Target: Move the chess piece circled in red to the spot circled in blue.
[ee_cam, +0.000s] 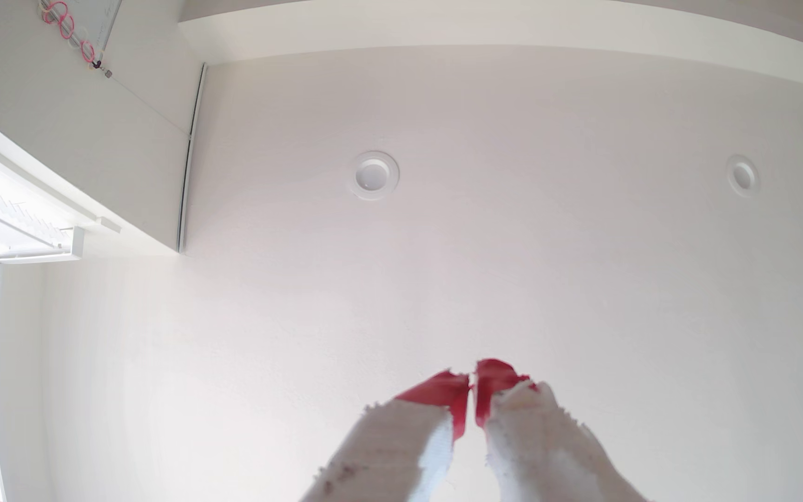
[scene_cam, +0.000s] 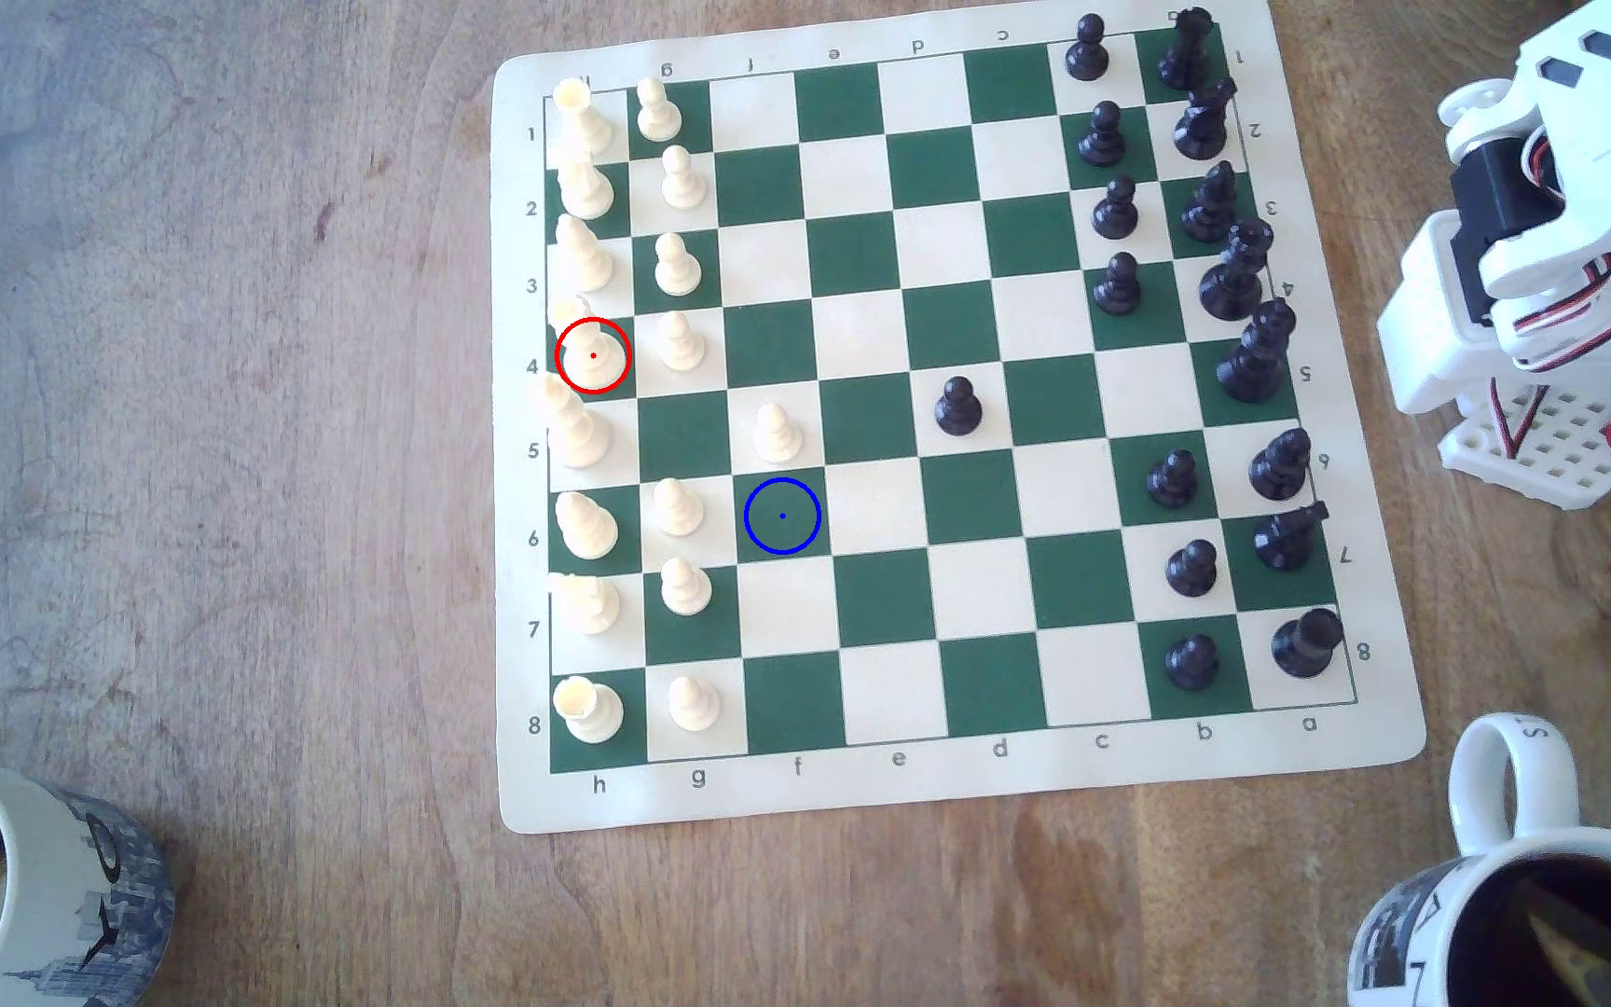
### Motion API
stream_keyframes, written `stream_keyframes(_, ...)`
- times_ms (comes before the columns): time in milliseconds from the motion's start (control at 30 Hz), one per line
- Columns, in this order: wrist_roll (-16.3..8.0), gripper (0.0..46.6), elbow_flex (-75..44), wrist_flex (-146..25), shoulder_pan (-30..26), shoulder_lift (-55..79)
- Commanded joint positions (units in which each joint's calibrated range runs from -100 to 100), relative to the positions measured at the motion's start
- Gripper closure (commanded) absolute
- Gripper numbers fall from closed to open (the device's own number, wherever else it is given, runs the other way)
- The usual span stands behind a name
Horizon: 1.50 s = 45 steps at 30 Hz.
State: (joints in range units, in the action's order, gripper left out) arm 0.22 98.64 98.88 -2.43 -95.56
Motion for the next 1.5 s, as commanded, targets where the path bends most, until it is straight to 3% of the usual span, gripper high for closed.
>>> stream_keyframes(0,0.20,46.4,1.26,-1.75,0.36,-0.20)
stream_keyframes(167,0.20,46.4,-0.91,-17.23,1.22,-0.20)
stream_keyframes(300,-0.05,46.4,-6.71,-41.72,3.88,-0.28)
stream_keyframes(500,-0.05,46.4,-11.16,-63.67,7.17,3.11)
stream_keyframes(733,-0.20,46.4,-27.57,-74.64,6.15,31.21)
stream_keyframes(967,-0.24,46.4,-46.60,-100.19,5.52,44.20)
stream_keyframes(1133,-0.15,46.4,-53.68,-103.31,4.66,52.61)
stream_keyframes(1300,0.15,46.4,-72.35,-117.15,4.35,64.83)
stream_keyframes(1467,-2.59,46.4,-89.67,-130.66,3.80,78.16)
